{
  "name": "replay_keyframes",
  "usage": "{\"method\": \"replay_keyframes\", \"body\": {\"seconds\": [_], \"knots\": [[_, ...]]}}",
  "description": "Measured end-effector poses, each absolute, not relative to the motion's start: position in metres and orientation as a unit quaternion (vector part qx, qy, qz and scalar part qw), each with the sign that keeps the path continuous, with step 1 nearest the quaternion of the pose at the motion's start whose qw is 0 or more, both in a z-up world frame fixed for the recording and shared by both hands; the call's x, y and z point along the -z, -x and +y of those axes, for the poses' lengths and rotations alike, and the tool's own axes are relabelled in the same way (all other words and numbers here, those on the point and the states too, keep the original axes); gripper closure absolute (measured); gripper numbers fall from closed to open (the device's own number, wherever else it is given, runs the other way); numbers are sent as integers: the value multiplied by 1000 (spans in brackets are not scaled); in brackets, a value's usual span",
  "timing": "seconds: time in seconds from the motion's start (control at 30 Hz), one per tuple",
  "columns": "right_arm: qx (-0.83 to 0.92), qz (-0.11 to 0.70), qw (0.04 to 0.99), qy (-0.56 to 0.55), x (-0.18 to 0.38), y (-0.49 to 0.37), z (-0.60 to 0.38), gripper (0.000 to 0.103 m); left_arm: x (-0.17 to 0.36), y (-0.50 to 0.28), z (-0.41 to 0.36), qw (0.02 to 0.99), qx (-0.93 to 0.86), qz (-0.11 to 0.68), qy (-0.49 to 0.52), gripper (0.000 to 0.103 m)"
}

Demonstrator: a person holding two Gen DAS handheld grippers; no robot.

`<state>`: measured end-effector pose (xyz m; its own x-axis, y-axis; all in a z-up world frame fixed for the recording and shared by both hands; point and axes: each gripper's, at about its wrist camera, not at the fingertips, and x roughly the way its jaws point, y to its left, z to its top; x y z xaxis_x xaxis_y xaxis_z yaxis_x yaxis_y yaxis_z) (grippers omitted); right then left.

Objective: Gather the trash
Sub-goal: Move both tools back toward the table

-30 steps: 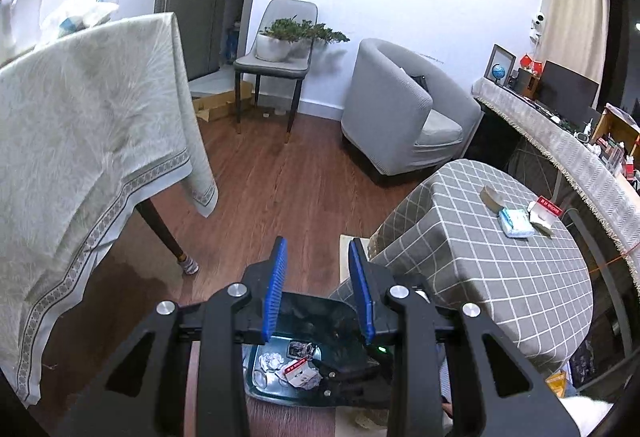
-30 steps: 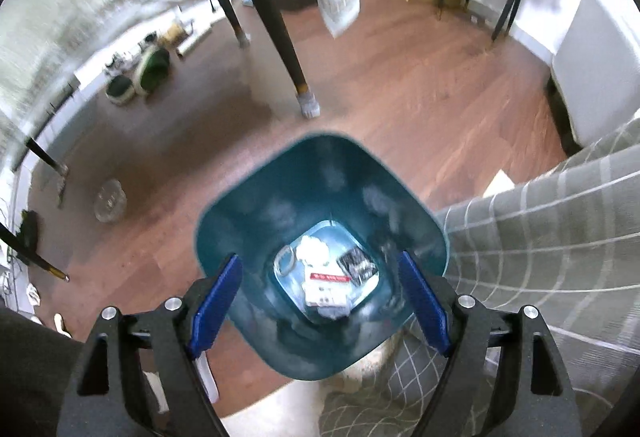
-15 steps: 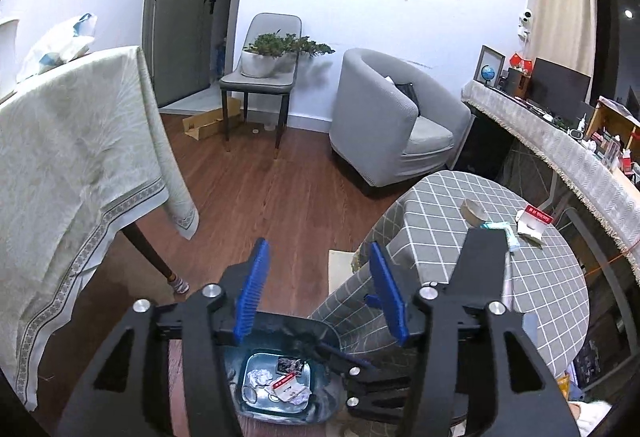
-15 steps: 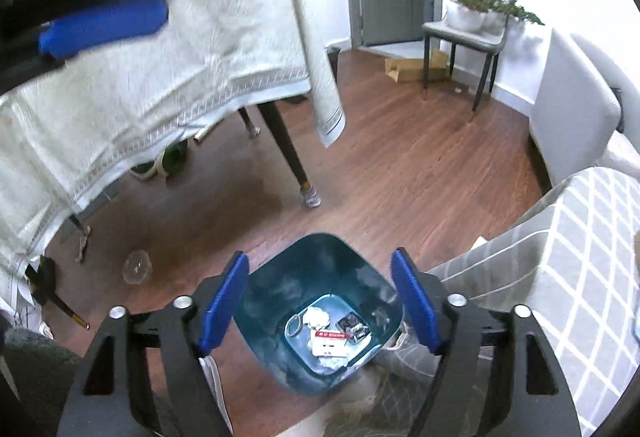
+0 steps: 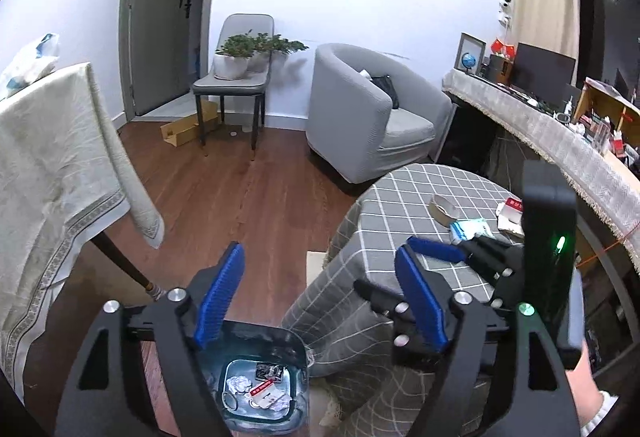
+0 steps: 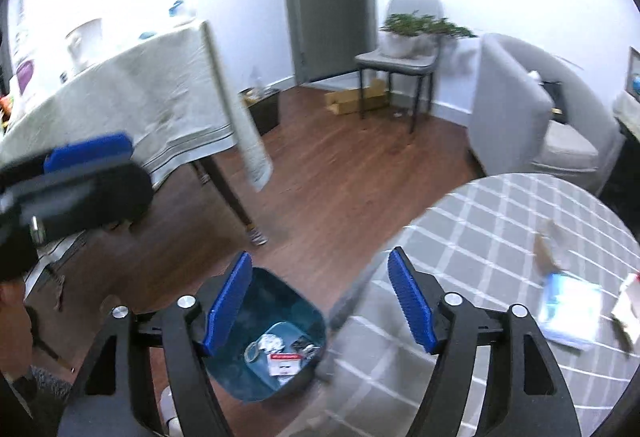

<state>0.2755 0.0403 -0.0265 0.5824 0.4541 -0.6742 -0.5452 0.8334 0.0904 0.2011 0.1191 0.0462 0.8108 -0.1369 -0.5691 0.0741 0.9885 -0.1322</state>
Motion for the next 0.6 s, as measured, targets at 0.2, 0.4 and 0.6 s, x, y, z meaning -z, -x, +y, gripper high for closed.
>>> {"method": "replay_keyframes", "body": {"seconds": [0.2,0.4,0.6], "knots": [[-245,352,902,47,18,-285,1,19,-40,-211,92,948,69,306,47,14],[-205,352,913,30,14,-292,-42,13,-33,-220,65,947,67,311,34,9],[-160,353,922,22,11,-298,-79,8,-25,-233,45,943,72,322,37,7]]}}
